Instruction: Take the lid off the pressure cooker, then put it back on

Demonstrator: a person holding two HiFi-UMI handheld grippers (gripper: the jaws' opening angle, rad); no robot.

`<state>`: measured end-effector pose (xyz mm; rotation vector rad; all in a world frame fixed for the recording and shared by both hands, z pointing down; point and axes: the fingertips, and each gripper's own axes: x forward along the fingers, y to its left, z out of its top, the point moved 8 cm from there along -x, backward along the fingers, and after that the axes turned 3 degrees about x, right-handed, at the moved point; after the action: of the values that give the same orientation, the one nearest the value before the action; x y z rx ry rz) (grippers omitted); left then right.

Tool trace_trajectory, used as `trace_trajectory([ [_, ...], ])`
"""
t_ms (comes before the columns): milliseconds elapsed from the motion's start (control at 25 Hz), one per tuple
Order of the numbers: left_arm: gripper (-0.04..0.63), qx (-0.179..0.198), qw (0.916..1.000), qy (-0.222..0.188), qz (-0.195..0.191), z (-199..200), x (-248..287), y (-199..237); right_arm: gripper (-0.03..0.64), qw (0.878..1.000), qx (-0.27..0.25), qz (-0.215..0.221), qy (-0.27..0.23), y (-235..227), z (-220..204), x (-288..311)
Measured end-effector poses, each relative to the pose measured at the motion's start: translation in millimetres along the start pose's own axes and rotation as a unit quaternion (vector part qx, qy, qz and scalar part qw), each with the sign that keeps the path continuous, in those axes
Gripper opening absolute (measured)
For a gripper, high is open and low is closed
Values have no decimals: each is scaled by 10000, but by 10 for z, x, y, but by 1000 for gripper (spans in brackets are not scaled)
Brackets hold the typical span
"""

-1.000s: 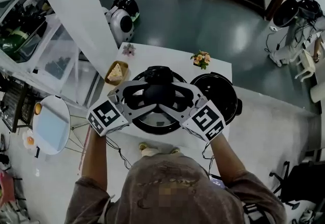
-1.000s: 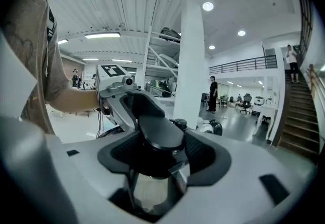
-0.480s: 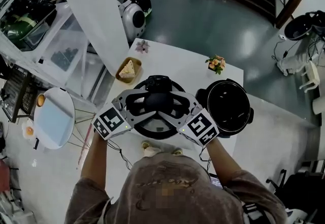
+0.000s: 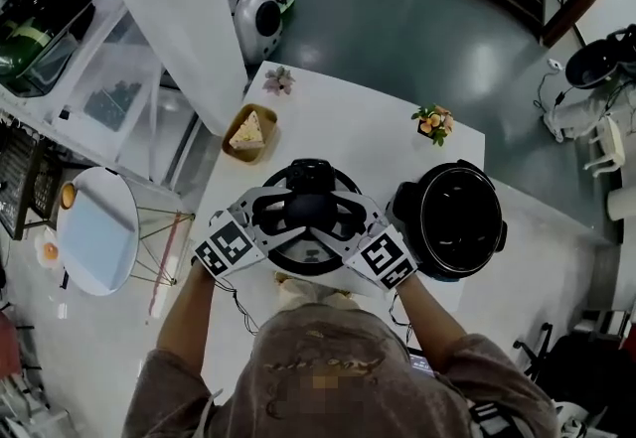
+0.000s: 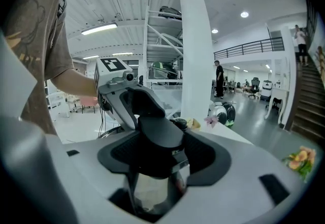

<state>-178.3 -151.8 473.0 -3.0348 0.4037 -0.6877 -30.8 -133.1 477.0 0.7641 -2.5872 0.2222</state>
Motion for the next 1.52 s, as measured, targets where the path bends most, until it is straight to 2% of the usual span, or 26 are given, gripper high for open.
trace_trajectory([
  [320,253,-298,9993,190,-119,-484,236,66,275,9996,196,87,169,-79,-443,299],
  [560,253,-347,9990,251,-134,-673,343,75,275,9993,304,83,191,-107,-641,403],
  [1200,253,173,9979,603,188,-911,467,-32,275,9983,-91,-107,564,-64,-883,536],
  [1520,255,135,9978,591,259,-944,474,-45,275,9982,-114,-81,586,-64,-900,553],
])
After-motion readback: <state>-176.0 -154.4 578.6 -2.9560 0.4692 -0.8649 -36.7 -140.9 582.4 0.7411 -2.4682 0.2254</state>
